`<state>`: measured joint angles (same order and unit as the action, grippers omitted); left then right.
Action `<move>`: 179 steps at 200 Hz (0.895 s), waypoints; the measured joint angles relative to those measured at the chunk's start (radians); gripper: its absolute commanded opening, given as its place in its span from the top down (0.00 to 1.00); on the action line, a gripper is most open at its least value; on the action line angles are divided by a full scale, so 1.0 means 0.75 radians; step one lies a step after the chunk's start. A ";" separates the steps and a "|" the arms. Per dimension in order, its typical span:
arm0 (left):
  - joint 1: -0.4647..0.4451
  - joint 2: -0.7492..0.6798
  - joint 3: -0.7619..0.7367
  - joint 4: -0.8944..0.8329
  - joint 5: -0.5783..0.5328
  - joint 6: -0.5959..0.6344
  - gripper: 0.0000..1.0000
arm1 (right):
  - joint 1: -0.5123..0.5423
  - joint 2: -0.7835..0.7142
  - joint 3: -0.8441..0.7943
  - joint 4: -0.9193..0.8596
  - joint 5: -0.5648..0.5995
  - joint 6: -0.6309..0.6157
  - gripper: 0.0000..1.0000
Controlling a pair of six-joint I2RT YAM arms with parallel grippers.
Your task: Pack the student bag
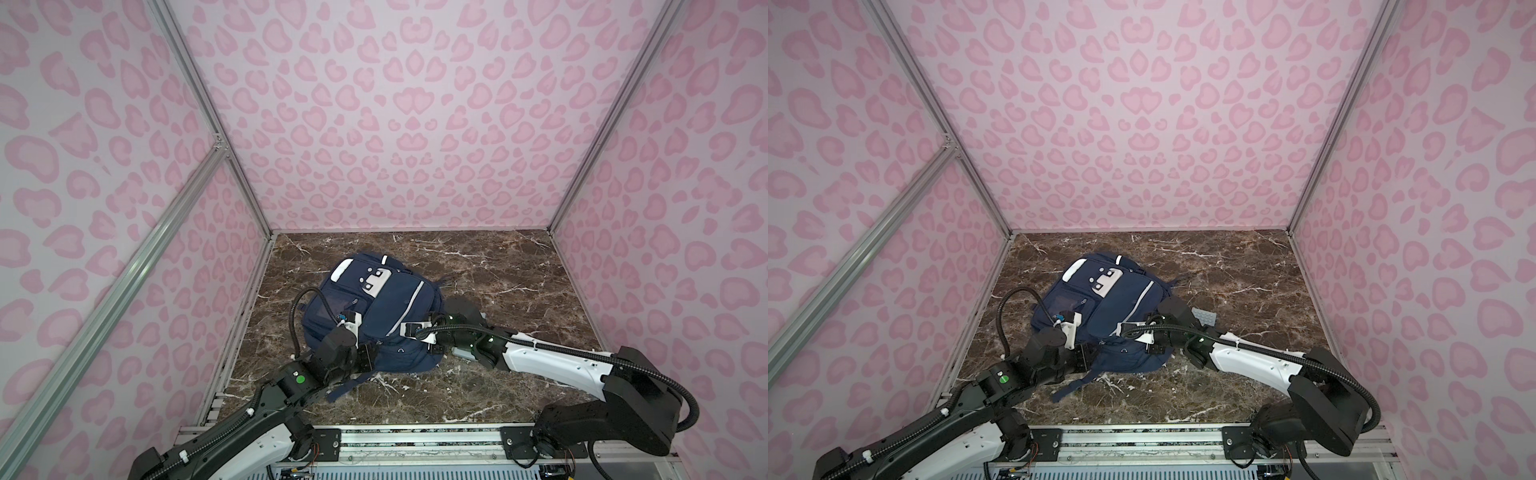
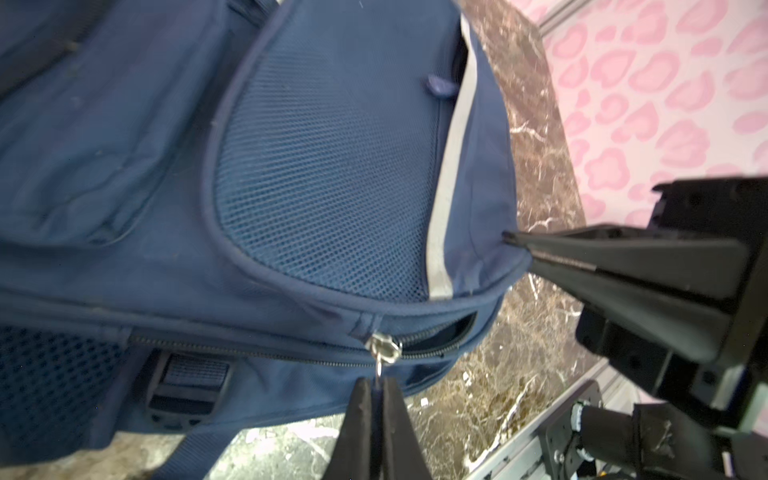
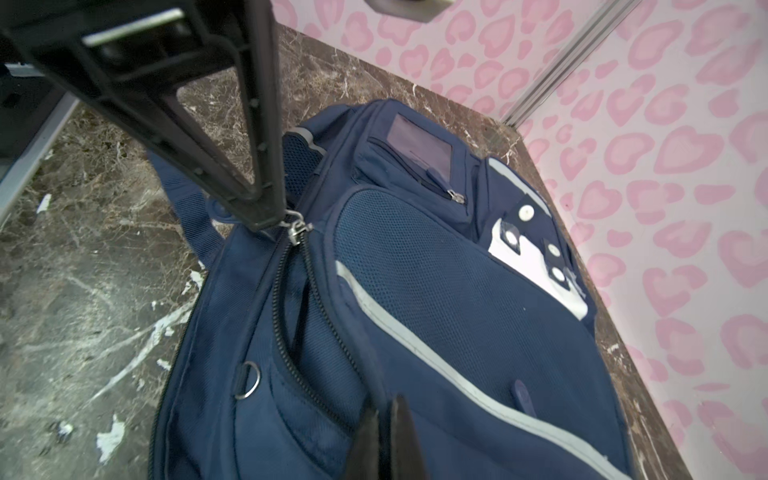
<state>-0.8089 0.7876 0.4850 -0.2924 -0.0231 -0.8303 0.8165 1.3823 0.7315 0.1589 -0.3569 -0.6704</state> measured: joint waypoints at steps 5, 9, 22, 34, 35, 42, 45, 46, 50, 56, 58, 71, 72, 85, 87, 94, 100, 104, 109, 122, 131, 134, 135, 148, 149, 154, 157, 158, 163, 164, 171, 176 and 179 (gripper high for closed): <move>-0.016 0.011 0.011 -0.013 -0.015 -0.001 0.68 | -0.001 -0.010 -0.001 -0.010 0.018 0.013 0.64; -0.024 0.018 0.021 -0.033 -0.017 -0.001 0.59 | -0.004 -0.018 -0.003 -0.016 0.038 0.026 0.58; -0.039 0.034 0.068 -0.106 -0.060 0.001 0.31 | -0.017 -0.063 -0.018 -0.028 0.111 0.080 0.42; -0.041 0.032 0.131 -0.175 -0.128 0.019 0.18 | -0.019 -0.129 -0.046 -0.031 0.169 0.157 0.05; -0.041 0.032 0.134 -0.179 -0.132 0.021 0.17 | -0.018 -0.138 -0.050 -0.030 0.174 0.167 0.03; -0.041 0.026 0.172 -0.212 -0.171 0.032 0.14 | -0.016 -0.186 -0.071 -0.025 0.202 0.228 0.00; -0.041 0.023 0.192 -0.232 -0.192 0.037 0.14 | -0.015 -0.210 -0.083 -0.019 0.221 0.254 0.00; -0.042 0.022 0.196 -0.237 -0.197 0.038 0.13 | -0.015 -0.215 -0.086 -0.017 0.226 0.259 0.00; -0.042 0.019 0.218 -0.256 -0.223 0.049 0.11 | -0.013 -0.249 -0.105 -0.004 0.253 0.297 0.00; -0.042 0.017 0.246 -0.276 -0.256 0.069 0.09 | -0.013 -0.297 -0.130 0.009 0.298 0.361 0.00; -0.042 0.017 0.256 -0.280 -0.267 0.077 0.09 | -0.014 -0.314 -0.139 0.012 0.316 0.384 0.00; -0.044 0.041 0.305 -0.299 -0.311 0.129 0.06 | -0.027 -0.410 -0.188 0.035 0.454 0.564 0.00; -0.044 0.046 0.311 -0.301 -0.315 0.133 0.06 | -0.031 -0.418 -0.191 0.035 0.467 0.584 0.00; -0.049 0.133 0.370 -0.302 -0.319 0.203 0.04 | -0.086 -0.480 -0.211 0.030 0.549 0.763 0.00; -0.051 0.151 0.381 -0.303 -0.318 0.216 0.04 | -0.099 -0.487 -0.212 0.026 0.552 0.791 0.00; -0.063 0.226 0.425 -0.302 -0.316 0.258 0.04 | -0.154 -0.509 -0.212 0.015 0.560 0.888 0.00; -0.082 0.304 0.474 -0.307 -0.315 0.300 0.04 | -0.198 -0.522 -0.212 0.005 0.562 0.963 0.00; -0.094 0.344 0.501 -0.308 -0.314 0.323 0.04 | -0.231 -0.528 -0.212 -0.004 0.566 1.010 0.00; -0.116 0.408 0.546 -0.308 -0.318 0.361 0.04 | -0.264 -0.531 -0.211 -0.018 0.581 1.060 0.00; -0.174 0.552 0.652 -0.300 -0.337 0.449 0.03 | -0.337 -0.521 -0.192 -0.113 0.590 1.203 0.00; -0.202 0.646 0.710 -0.286 -0.344 0.500 0.04 | -0.381 -0.505 -0.168 -0.193 0.617 1.289 0.00; -0.209 0.672 0.725 -0.284 -0.344 0.517 0.03 | -0.399 -0.497 -0.158 -0.229 0.628 1.322 0.00; -0.211 0.685 0.732 -0.283 -0.344 0.524 0.03 | -0.402 -0.496 -0.156 -0.236 0.630 1.329 0.00; -0.225 0.808 0.800 -0.281 -0.347 0.576 0.04 | -0.454 -0.464 -0.126 -0.350 0.675 1.440 0.00; -0.225 0.814 0.803 -0.281 -0.347 0.579 0.04 | -0.455 -0.463 -0.125 -0.355 0.679 1.446 0.00; -0.225 0.863 0.829 -0.278 -0.350 0.593 0.05 | -0.464 -0.449 -0.120 -0.390 0.704 1.481 0.00; -0.226 0.887 0.841 -0.278 -0.350 0.601 0.06 | -0.468 -0.440 -0.119 -0.416 0.709 1.500 0.00; -0.226 0.894 0.844 -0.278 -0.350 0.602 0.06 | -0.468 -0.438 -0.119 -0.421 0.709 1.503 0.00; -0.229 0.935 0.867 -0.281 -0.354 0.616 0.07 | -0.470 -0.424 -0.118 -0.457 0.707 1.524 0.00; -0.229 0.941 0.870 -0.282 -0.355 0.618 0.07 | -0.470 -0.422 -0.118 -0.461 0.705 1.526 0.00; -0.230 1.002 0.906 -0.291 -0.365 0.630 0.11 | -0.470 -0.404 -0.120 -0.499 0.691 1.554 0.00; -0.232 1.036 0.926 -0.294 -0.374 0.635 0.15 | -0.470 -0.392 -0.123 -0.520 0.689 1.575 0.00; -0.233 1.055 0.936 -0.297 -0.382 0.637 0.19 | -0.470 -0.382 -0.127 -0.531 0.684 1.587 0.00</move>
<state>-0.9836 1.5787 1.1873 -0.5152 -0.3096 -0.3527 0.4637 1.0958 0.6365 -0.2394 0.1562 0.5201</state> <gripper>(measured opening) 0.903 0.997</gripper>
